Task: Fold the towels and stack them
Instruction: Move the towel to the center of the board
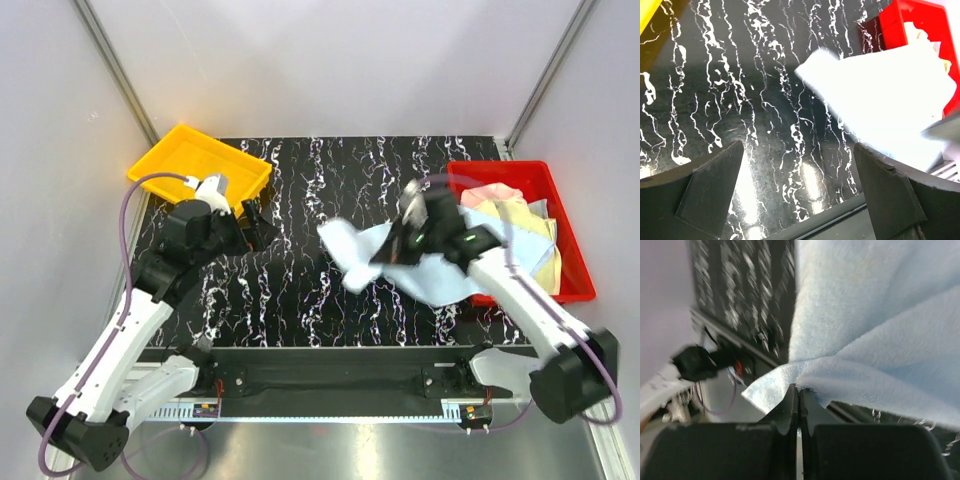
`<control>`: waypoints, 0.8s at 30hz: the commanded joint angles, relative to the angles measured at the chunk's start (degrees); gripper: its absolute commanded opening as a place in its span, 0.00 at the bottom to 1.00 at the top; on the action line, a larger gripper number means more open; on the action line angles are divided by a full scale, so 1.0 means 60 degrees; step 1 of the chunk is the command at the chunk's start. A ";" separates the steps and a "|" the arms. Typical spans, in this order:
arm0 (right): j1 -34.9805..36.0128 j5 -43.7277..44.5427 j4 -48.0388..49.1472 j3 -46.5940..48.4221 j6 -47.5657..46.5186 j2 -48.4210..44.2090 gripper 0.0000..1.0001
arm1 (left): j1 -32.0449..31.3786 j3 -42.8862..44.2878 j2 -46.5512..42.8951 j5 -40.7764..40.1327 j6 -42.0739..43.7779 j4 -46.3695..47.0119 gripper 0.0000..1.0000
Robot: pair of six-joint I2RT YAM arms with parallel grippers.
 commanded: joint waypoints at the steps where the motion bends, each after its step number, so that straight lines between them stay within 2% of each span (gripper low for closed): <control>1: 0.1253 -0.1233 0.2972 -0.2150 0.1463 0.0385 0.01 | 0.0083 -0.0575 -0.0064 -0.0086 -0.0091 0.0078 0.99; 2: 0.1618 -0.1130 0.2888 -0.2195 0.1376 0.0458 0.04 | 0.0083 -0.0767 -0.0020 0.0234 -0.0135 0.0312 0.98; 3: 0.1636 -0.0549 0.2539 -0.1833 0.1144 0.0459 0.23 | 0.0069 -0.0914 0.0169 0.0426 -0.0280 0.0459 0.98; 5: 0.1651 0.0636 0.1280 -0.1261 0.0952 0.0255 0.42 | 0.0069 -0.1381 0.0390 0.1024 -0.0471 0.1027 0.97; 6: 0.1637 0.2195 0.0826 -0.0475 0.0675 0.0066 0.54 | 0.0069 -0.1529 0.0681 0.1188 -0.0704 0.1249 0.97; 7: 0.1622 0.2994 -0.0048 -0.0047 0.0527 0.0049 0.58 | 0.0040 -0.1661 0.0843 0.1320 -0.0808 0.1672 0.95; 8: 0.1535 0.4655 -0.0478 0.0364 0.0424 0.0165 0.60 | -0.0077 -0.1779 0.1062 0.1336 -0.0998 0.1778 0.94; 10: 0.1243 0.6407 -0.1603 0.1492 0.0233 0.0501 0.60 | -0.0427 -0.1693 0.1779 0.1060 -0.1014 0.1823 0.93; 11: 0.0893 0.7676 -0.1871 0.1771 0.0218 0.0909 0.60 | -0.0966 -0.1605 0.2029 0.0608 -0.1014 0.1808 0.93; 12: -0.0068 0.7994 -0.2149 0.2079 0.0436 0.1102 0.57 | -0.1261 -0.1372 0.2307 0.0430 -0.1014 0.1750 0.93; 14: -0.1419 0.7764 -0.1890 0.1951 0.0584 0.1366 0.55 | -0.1949 -0.1180 0.3171 0.0166 -0.1028 0.1764 0.92; 15: -0.2498 0.7820 -0.1584 0.1645 0.0831 0.1425 0.56 | -0.2112 -0.1092 0.3478 0.0150 -0.1072 0.1793 0.92; 18: -0.3838 0.7661 -0.1100 0.1263 0.1140 0.1718 0.58 | -0.2567 -0.1077 0.4286 0.0267 -0.1175 0.2144 0.91; 19: -0.4611 0.7529 -0.0996 0.1189 0.1185 0.1835 0.59 | -0.2800 -0.1077 0.4418 0.0281 -0.1175 0.2333 0.91; 22: -0.5641 0.7134 -0.0717 0.0954 0.1420 0.2377 0.60 | -0.3269 -0.0975 0.4843 0.0486 -0.1146 0.2613 0.91; 24: -0.6330 0.7598 -0.0774 0.0910 0.1085 0.2772 0.60 | -0.3533 -0.0872 0.5092 0.0575 -0.1073 0.2599 0.91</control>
